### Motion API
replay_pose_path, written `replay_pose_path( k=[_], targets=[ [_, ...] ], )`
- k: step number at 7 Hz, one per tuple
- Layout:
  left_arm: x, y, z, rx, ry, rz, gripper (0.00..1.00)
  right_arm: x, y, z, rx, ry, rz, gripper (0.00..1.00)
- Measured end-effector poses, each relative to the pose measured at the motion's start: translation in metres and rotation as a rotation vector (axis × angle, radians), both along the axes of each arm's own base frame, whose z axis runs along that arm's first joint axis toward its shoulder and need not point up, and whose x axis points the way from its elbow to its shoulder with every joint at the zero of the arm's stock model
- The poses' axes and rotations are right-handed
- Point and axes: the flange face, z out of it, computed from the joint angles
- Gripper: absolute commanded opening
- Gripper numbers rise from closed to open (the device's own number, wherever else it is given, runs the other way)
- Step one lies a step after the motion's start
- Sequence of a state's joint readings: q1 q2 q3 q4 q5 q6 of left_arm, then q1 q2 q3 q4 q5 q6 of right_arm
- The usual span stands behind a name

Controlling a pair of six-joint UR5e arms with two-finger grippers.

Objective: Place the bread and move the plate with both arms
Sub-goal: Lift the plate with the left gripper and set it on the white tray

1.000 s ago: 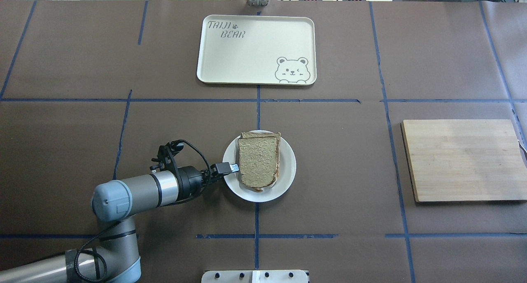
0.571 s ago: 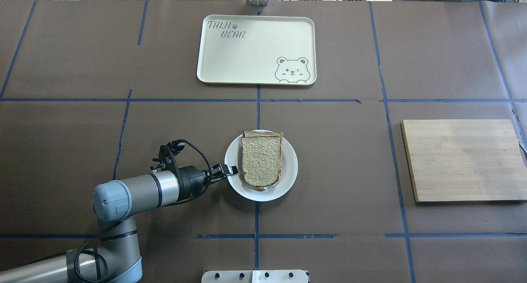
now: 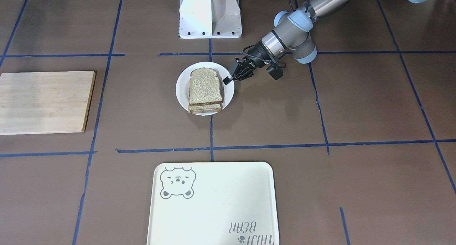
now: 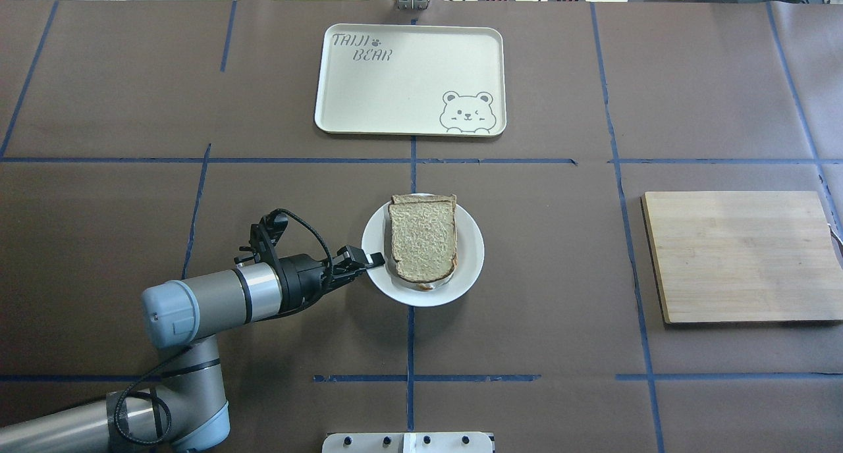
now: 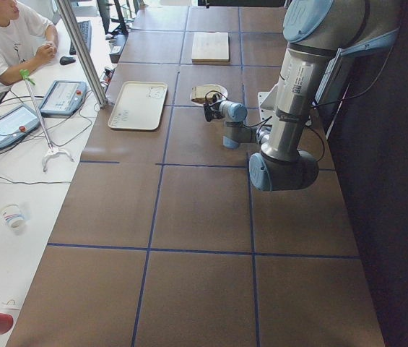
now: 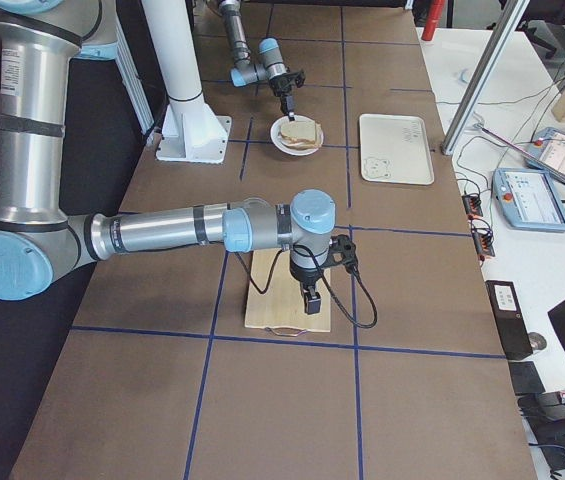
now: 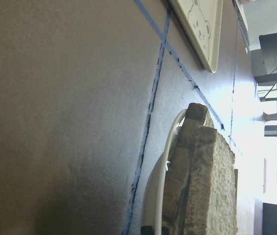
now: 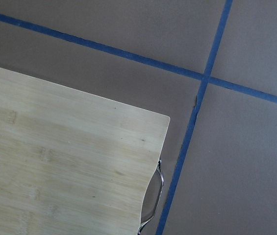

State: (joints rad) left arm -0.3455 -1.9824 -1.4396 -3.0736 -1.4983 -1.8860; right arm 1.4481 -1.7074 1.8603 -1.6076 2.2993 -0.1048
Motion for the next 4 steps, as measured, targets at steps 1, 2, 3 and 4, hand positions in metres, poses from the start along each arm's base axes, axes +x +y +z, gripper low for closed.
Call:
replay_pose_path(
  k=[1, 2, 3, 4],
  targets=[
    [-0.013, -0.020, -0.007, -0.021, 0.041, -0.032, 0.00, 0.000, 0.000, 0.000, 0.000, 0.000, 0.000, 1.00],
    [-0.023, -0.049, -0.014, -0.050, 0.070, -0.074, 0.00, 0.000, 0.000, 0.000, 0.000, 0.000, 0.000, 1.00],
    [-0.026, -0.087, -0.020, -0.087, 0.083, -0.120, 0.00, 0.000, 0.000, 0.000, 0.001, 0.000, 0.000, 1.00],
    [-0.019, -0.134, -0.026, -0.115, 0.071, -0.172, 0.00, 0.000, 0.000, -0.001, 0.001, 0.000, 0.000, 1.00]
  ],
)
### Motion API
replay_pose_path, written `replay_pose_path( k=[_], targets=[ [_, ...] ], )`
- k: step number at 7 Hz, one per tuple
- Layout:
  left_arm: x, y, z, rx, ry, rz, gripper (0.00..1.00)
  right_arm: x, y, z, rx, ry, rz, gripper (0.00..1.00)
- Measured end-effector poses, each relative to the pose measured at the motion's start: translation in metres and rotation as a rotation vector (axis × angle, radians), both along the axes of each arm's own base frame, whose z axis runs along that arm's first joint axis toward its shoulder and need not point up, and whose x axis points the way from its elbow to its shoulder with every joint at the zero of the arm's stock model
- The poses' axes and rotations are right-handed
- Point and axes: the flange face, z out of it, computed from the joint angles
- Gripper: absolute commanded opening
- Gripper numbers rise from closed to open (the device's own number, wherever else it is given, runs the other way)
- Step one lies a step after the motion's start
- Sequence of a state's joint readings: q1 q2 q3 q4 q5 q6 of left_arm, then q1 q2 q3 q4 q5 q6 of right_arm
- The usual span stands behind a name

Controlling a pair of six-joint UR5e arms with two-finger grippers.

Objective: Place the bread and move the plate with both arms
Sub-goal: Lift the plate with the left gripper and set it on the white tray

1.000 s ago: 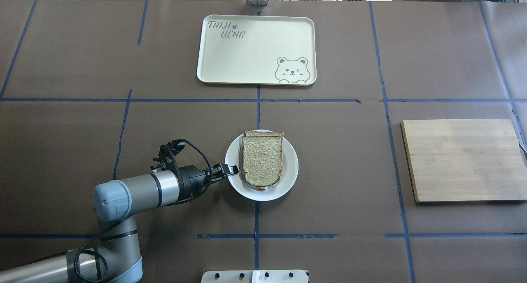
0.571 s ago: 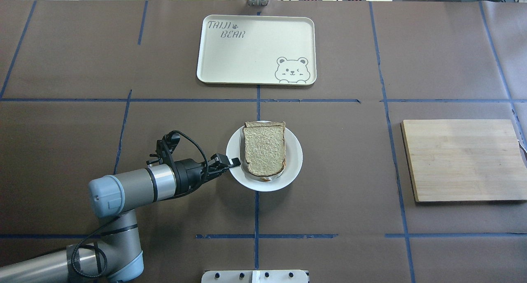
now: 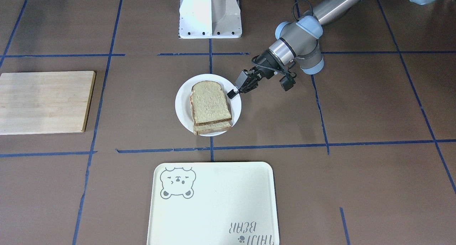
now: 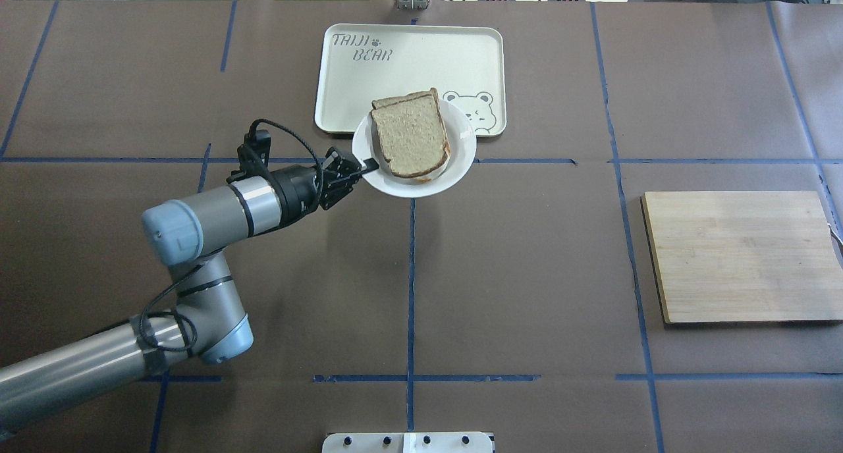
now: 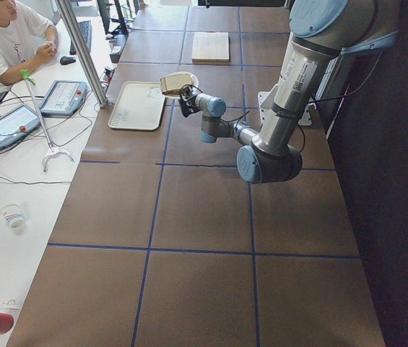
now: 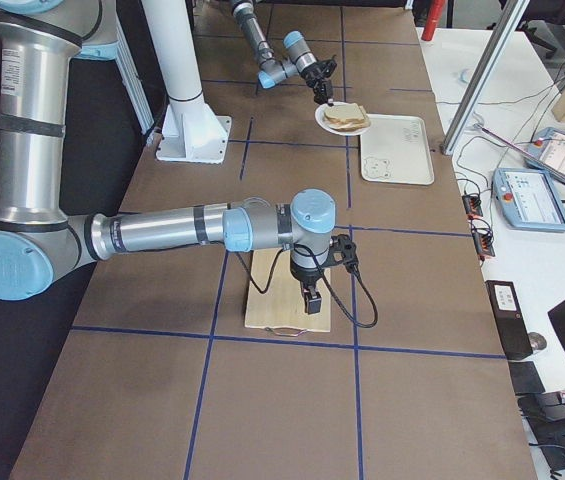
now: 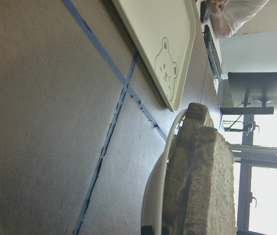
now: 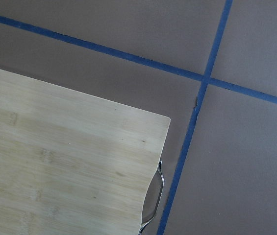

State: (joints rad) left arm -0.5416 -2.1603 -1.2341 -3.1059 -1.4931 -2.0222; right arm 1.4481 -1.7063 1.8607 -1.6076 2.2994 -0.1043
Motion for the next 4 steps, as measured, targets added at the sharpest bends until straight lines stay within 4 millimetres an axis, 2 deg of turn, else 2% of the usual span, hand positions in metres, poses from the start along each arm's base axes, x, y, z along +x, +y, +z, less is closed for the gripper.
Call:
replay_pose_path(
  k=[1, 2, 3, 4],
  targets=[
    [0.011, -0.045, -0.005, -0.028, -0.029, -0.042, 0.00, 0.000, 0.000, 0.000, 0.000, 0.000, 0.000, 1.00],
    [0.023, -0.081, -0.010, -0.053, -0.060, -0.069, 0.00, 0.000, 0.000, 0.000, 0.000, 0.000, 0.000, 1.00],
    [0.035, -0.110, -0.012, -0.081, -0.095, -0.090, 0.00, 0.000, 0.000, 0.000, -0.001, 0.000, 0.000, 1.00],
    [0.045, -0.129, -0.007, -0.108, -0.131, -0.103, 0.01, 0.000, 0.000, 0.001, -0.001, 0.000, 0.000, 1.00]
  ],
)
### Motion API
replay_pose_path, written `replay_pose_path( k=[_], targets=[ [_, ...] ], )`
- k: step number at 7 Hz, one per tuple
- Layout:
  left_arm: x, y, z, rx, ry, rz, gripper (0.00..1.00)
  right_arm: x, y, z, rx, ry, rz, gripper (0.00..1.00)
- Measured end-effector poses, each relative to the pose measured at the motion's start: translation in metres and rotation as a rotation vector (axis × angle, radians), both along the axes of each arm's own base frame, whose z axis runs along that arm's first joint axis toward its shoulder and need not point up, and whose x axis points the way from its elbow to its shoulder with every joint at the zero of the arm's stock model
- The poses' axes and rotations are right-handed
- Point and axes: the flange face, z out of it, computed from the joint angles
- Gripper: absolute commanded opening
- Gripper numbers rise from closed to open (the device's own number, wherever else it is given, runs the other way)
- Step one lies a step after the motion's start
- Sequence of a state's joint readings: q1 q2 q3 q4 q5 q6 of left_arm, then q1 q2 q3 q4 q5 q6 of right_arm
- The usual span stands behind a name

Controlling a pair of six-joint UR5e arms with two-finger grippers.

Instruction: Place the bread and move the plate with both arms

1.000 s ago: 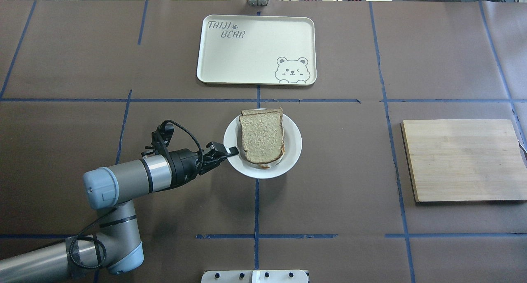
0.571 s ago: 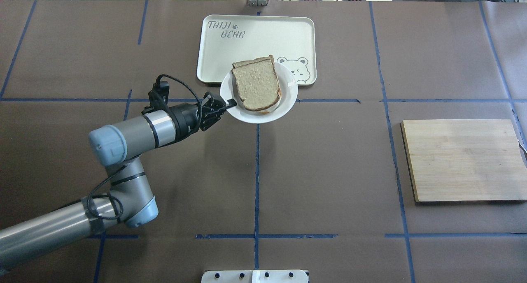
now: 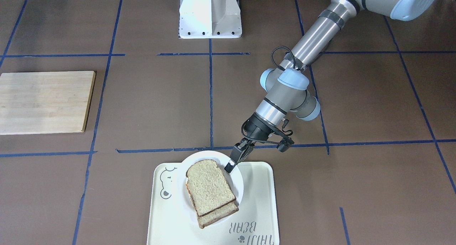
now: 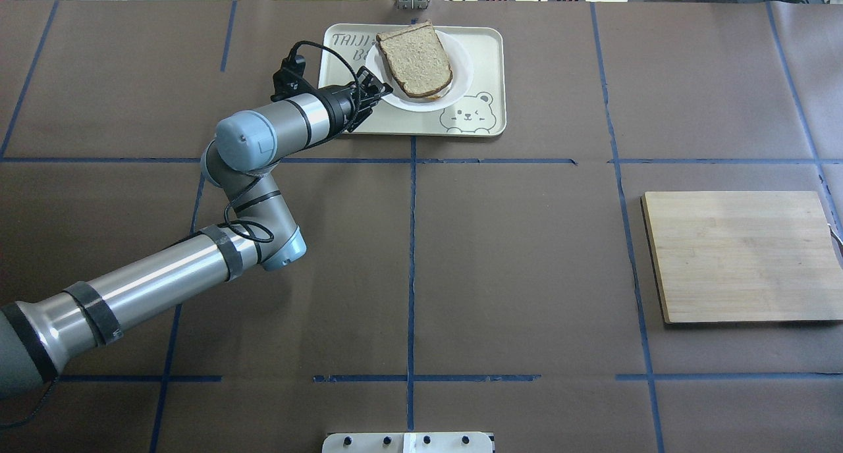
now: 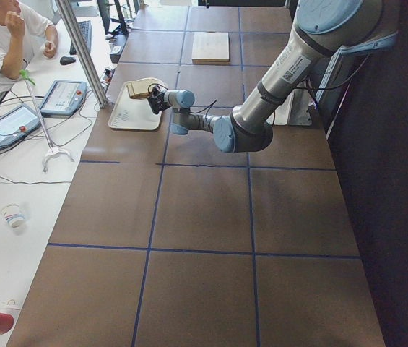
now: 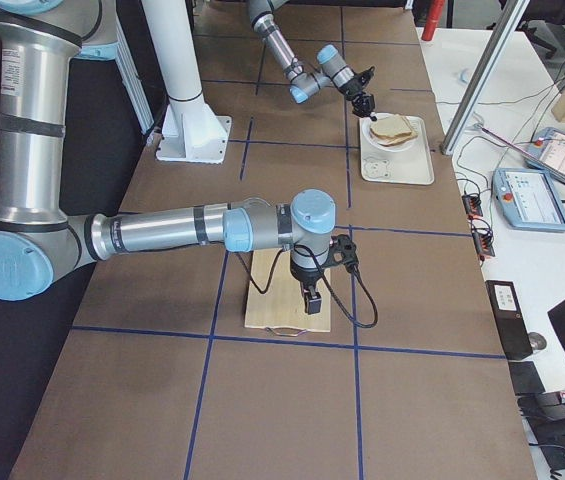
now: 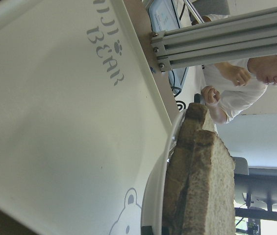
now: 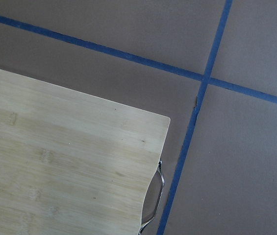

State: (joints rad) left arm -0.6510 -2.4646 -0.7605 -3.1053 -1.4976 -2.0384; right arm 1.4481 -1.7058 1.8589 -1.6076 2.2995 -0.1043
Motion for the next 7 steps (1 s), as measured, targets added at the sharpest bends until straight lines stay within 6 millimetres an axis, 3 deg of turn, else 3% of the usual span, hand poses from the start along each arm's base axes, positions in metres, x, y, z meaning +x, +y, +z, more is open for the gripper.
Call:
replay_pose_path(
  k=[1, 2, 3, 5, 7],
  targets=[
    [0.005, -0.010, 0.007, -0.020, -0.026, -0.006, 0.24, 0.000, 0.000, 0.000, -0.001, 0.000, 0.000, 1.00],
    [0.007, -0.014, 0.012, -0.030, -0.040, -0.008, 0.90, 0.000, 0.000, 0.000, -0.001, 0.000, 0.000, 1.00],
    [0.008, -0.015, 0.014, -0.032, -0.048, -0.007, 1.00, 0.000, 0.000, 0.000, -0.001, 0.000, 0.000, 1.00],
    [0.001, -0.020, 0.012, 0.003, -0.075, 0.016, 1.00, 0.000, 0.000, 0.000, 0.000, 0.000, 0.002, 1.00],
    [-0.041, -0.032, 0.019, 0.021, -0.105, 0.109, 1.00, 0.000, 0.000, -0.001, 0.001, 0.000, 0.002, 1.00]
  ],
)
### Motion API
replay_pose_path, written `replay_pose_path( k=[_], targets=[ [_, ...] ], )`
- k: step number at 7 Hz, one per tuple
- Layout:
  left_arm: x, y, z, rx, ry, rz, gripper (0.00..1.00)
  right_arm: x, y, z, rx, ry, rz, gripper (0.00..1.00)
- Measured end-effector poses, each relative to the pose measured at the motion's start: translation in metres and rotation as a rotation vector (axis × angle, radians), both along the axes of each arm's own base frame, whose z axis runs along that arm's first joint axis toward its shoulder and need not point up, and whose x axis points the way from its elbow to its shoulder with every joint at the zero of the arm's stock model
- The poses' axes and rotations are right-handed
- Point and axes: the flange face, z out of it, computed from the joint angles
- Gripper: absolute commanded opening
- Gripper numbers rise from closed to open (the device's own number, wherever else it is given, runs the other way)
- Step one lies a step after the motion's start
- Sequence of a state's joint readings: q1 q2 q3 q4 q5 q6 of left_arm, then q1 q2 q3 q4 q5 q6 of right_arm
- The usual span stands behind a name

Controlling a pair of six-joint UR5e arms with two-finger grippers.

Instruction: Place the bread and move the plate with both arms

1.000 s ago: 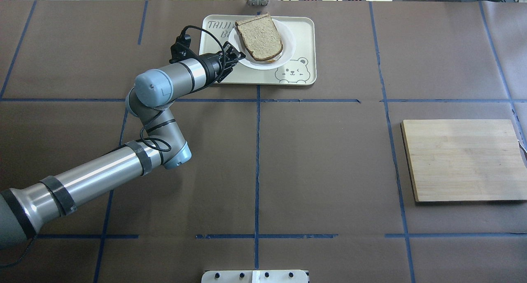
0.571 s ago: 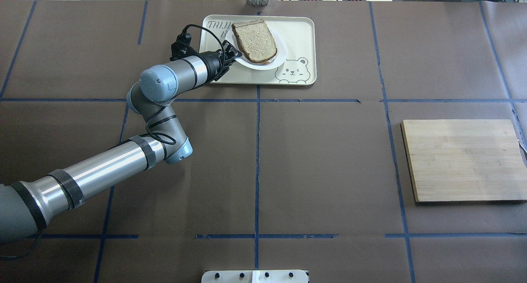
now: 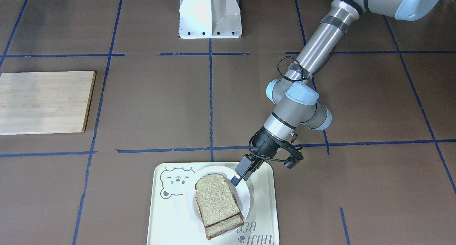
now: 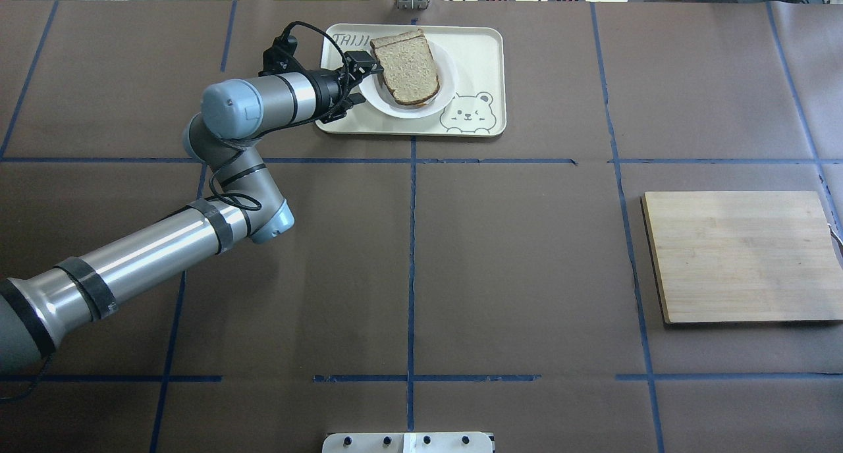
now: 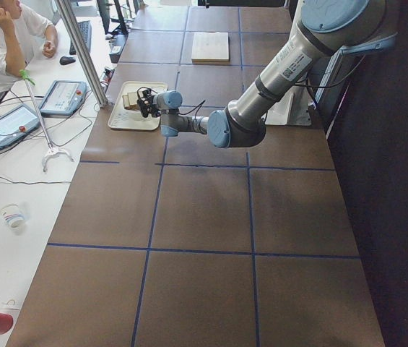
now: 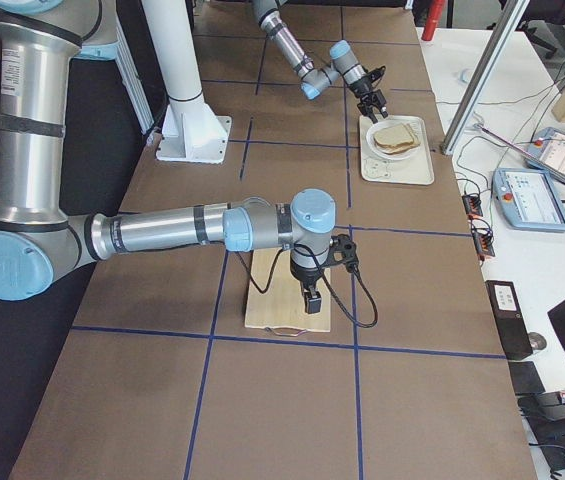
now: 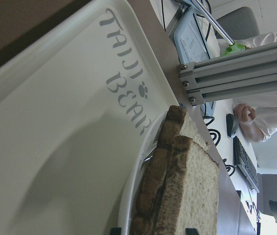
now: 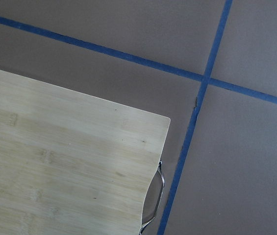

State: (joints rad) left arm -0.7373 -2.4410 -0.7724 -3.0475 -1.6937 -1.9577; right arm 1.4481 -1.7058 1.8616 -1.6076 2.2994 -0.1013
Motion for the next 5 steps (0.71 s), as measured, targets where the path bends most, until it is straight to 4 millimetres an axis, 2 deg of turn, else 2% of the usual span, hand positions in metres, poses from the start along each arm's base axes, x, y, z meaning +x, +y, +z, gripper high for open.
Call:
replay_pose_path(
  k=[1, 3, 4, 5],
  targets=[
    [-0.030, 0.000, 0.008, 0.006, -0.037, 0.058, 1.00, 0.000, 0.000, 0.000, 0.000, 0.000, 0.000, 1.00],
    [-0.095, 0.019, 0.023, 0.083, -0.222, 0.177, 1.00, 0.000, 0.000, 0.000, 0.000, 0.000, 0.001, 1.00],
    [-0.145, 0.021, 0.029, 0.133, -0.336, 0.232, 1.00, 0.000, 0.001, 0.000, -0.002, 0.000, 0.001, 1.00],
    [-0.194, 0.028, 0.048, 0.196, -0.453, 0.287, 1.00, 0.000, 0.001, 0.001, -0.004, 0.001, 0.001, 1.00]
  ],
)
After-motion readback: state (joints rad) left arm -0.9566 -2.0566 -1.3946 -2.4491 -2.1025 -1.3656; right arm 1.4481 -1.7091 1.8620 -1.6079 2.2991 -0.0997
